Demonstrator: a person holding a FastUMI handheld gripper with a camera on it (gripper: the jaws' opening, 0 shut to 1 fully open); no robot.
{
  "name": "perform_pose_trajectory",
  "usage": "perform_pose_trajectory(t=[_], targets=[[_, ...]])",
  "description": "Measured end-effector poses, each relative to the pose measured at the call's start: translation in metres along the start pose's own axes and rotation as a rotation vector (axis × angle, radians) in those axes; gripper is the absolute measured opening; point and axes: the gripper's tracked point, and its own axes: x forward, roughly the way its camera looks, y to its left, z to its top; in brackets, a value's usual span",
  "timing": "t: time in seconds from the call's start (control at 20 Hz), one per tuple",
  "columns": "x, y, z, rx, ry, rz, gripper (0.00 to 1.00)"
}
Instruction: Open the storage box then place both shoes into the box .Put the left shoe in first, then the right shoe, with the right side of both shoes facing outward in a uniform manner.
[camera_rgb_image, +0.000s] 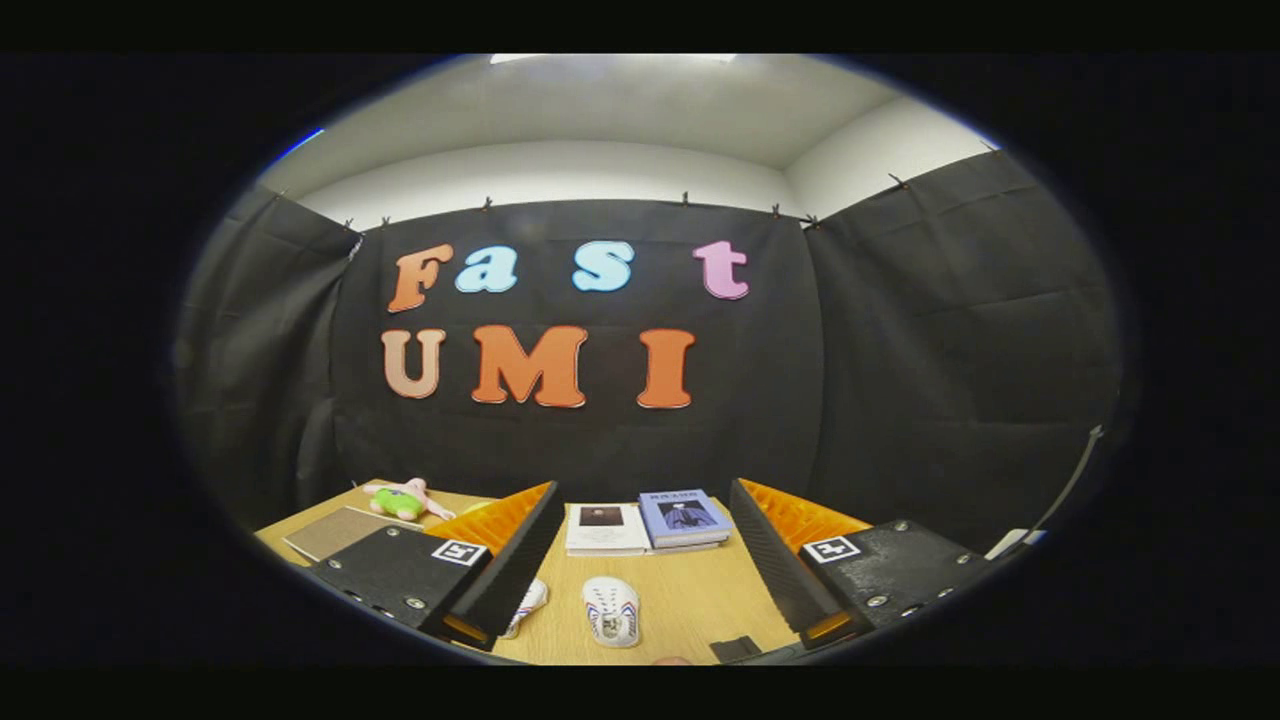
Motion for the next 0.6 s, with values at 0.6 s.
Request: perform_pose_trajectory(t=[0.6], targets=[[0.021,0.045,-0.046,0.045,0.071,0.107,0.99]])
